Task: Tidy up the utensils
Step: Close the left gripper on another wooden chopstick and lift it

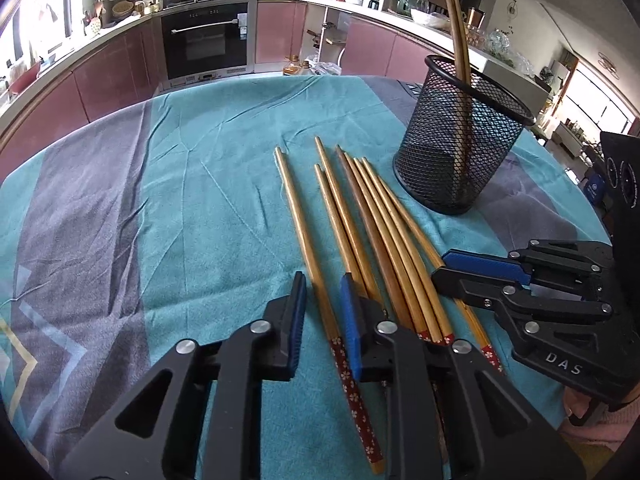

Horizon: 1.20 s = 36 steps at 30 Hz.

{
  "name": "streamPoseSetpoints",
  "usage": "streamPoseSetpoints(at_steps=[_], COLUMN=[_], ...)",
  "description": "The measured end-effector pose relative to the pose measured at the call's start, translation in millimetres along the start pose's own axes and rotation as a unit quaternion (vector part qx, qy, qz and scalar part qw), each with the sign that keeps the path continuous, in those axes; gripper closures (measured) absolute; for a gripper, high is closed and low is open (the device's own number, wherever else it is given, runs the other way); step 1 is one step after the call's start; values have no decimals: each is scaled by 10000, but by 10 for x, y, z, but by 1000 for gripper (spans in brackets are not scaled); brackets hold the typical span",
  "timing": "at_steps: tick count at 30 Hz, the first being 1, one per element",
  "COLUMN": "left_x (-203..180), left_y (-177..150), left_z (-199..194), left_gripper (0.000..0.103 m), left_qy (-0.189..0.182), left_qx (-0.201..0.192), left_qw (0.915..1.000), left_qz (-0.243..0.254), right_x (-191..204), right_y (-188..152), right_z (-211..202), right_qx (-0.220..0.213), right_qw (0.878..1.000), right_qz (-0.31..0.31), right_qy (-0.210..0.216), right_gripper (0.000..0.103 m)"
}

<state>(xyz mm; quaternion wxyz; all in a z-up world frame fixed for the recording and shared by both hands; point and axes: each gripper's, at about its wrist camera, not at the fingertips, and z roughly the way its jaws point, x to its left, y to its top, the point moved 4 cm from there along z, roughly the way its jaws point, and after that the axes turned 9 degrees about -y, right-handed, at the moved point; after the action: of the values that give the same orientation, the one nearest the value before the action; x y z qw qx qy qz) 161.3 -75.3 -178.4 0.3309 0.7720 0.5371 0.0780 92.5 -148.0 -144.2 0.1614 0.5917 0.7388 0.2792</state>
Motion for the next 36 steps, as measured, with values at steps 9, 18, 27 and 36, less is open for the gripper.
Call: streamPoseSetpoints(at_steps=[9,18,27,36], left_x=[5,-38,-43,-131], left_y=[-55,26,18,83], left_z=[-65,39,-157,-637], left_gripper=[95,91,96,96], left_qy=[-64,42,-138,-747], left_qx=[5,64,-134,-611], left_qw=[9998,10000,9997,9952], left_qz=[-204,-16,-153,-179], right_x=[-61,-22,-115,-158], right_y=[-18,25,4,50], right_z=[-53,-2,-136,-460], right_qx=[25,-1,-141,-501], right_qw=[10000,9997,9997,9968], right_qz=[52,-181,101,219], right_qy=[-19,-165,198,577], right_gripper=[95,95,98,98])
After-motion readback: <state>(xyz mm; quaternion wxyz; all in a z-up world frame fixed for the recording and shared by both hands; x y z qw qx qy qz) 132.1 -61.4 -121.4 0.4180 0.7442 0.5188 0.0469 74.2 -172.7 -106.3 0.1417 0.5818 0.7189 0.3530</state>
